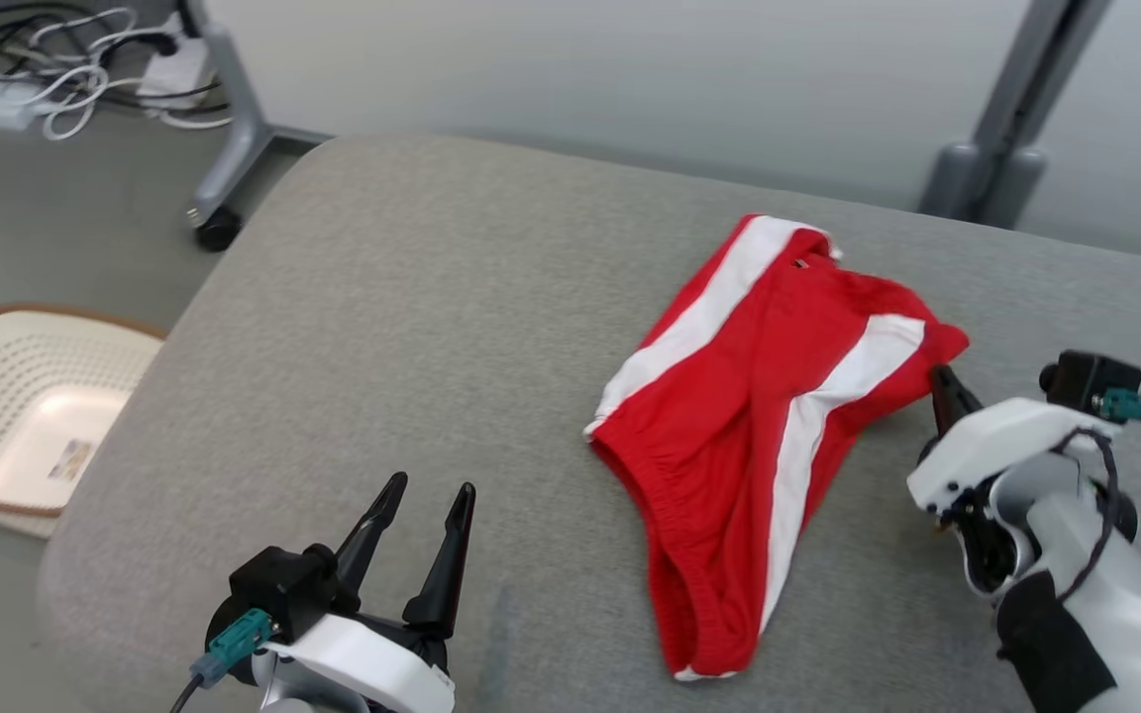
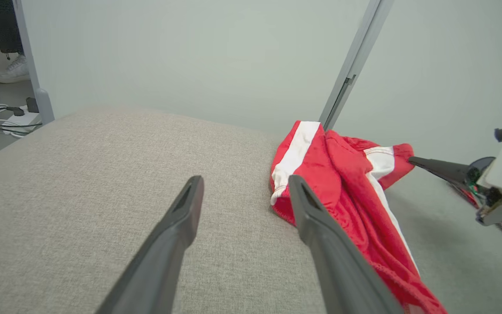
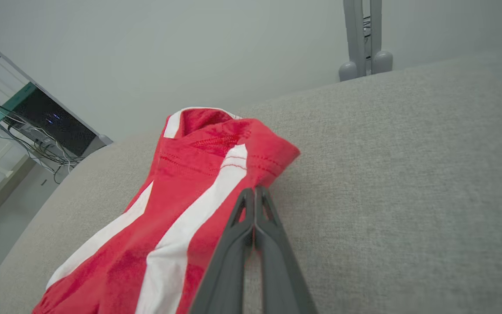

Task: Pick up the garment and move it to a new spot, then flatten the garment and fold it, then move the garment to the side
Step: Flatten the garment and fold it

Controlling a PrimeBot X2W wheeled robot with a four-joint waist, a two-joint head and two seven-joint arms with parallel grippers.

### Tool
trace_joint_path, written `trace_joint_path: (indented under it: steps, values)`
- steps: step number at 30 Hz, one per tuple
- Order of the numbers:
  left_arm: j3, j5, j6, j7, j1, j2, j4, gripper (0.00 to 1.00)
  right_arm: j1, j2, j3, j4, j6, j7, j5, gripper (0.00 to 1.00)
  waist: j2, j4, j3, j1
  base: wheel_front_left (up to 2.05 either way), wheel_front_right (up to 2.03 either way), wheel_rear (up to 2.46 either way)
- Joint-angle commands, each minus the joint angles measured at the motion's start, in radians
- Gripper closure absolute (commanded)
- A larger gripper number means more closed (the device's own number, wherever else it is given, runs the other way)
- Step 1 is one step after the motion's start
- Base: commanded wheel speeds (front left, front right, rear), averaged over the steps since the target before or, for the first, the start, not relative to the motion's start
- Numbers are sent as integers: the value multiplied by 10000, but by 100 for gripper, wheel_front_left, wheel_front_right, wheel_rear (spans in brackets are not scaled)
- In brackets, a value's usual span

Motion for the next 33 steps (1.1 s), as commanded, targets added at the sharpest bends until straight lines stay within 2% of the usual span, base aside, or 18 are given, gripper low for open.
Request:
trace_joint_path:
  steps: [1, 14, 21, 22, 23, 24, 28, 33]
  values:
    - [43, -50, 63, 3, 116, 58, -68, 0, 295, -31, 14, -251, 1, -99, 135, 100, 0, -553, -223, 0, 0, 0, 0]
    - [159, -175, 264, 241, 365, 405, -401, 0, 3252, -870, 65, -3583, 1, 260, 969, 100, 0, -2639, -455, 0, 0, 0, 0]
    - [212, -229, 381, 308, 456, 552, -505, 0, 4918, -1099, -324, -5690, 1, 1536, 955, 100, 0, -3471, -511, 0, 0, 0, 0]
    - [218, -231, 403, 329, 463, 568, -527, 0, 5178, -1125, -422, -5906, 1, 1869, 876, 85, 0, -3555, -494, 0, 0, 0, 0]
    - [201, -235, 409, 356, 458, 572, -548, 0, 5410, -1159, -523, -6130, 1, 2155, 765, 50, 0, -3628, -468, 0, 0, 0, 0]
    - [174, -239, 404, 377, 444, 570, -561, 0, 5595, -1182, -704, -6342, 1, 2360, 647, 0, 0, -3687, -441, 0, 0, 0, 0]
    - [170, -246, 423, 388, 374, 616, -618, 0, 6149, -999, -1667, -7228, 1, 2711, 40, 0, 0, -3822, -354, 0, 0, 0, 0]
    - [290, -269, 532, 293, 376, 652, -699, 0, 6459, -592, -2454, -8919, 3, 2332, -765, 0, 0, -3799, -424, 0, 0, 0, 0]
